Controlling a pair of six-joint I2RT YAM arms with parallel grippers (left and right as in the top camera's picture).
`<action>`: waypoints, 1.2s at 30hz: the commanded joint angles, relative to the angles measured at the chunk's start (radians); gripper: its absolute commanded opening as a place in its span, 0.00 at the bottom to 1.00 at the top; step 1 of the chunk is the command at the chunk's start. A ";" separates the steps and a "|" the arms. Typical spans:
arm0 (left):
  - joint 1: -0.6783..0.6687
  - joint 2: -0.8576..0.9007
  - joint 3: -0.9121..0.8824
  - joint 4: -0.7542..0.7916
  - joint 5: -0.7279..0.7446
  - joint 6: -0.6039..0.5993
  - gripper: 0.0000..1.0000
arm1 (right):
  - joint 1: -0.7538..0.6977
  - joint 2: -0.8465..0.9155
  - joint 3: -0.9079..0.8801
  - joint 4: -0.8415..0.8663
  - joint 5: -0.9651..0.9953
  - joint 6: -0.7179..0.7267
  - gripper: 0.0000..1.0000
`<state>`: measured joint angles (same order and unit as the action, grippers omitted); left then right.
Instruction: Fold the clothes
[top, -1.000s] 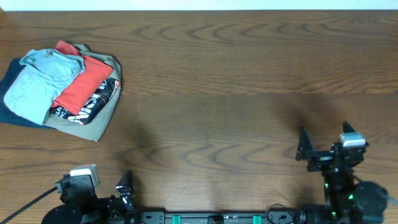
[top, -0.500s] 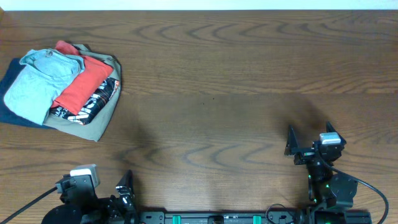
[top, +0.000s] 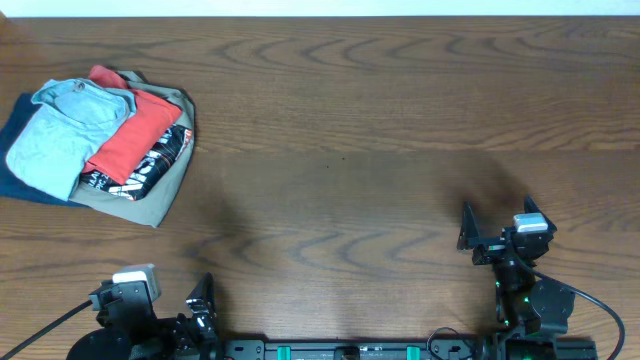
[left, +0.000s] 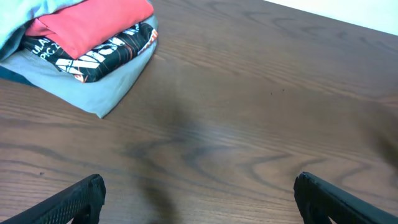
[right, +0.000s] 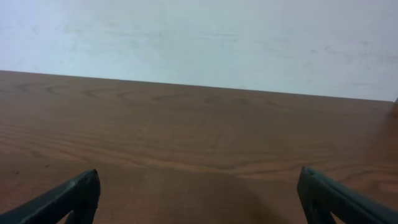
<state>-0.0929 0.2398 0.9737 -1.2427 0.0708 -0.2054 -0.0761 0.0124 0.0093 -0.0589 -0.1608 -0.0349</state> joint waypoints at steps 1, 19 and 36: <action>-0.002 -0.003 -0.001 0.001 -0.012 0.013 0.98 | 0.012 -0.007 -0.003 -0.001 -0.003 -0.011 0.99; -0.002 -0.003 -0.001 0.001 -0.014 0.009 0.98 | 0.012 -0.007 -0.003 -0.001 -0.004 -0.011 0.99; -0.001 -0.023 -0.002 0.002 -0.015 0.010 0.98 | 0.012 -0.007 -0.003 -0.001 -0.004 -0.011 0.99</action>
<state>-0.0929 0.2268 0.9737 -1.2419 0.0635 -0.2054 -0.0761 0.0124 0.0090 -0.0589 -0.1608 -0.0349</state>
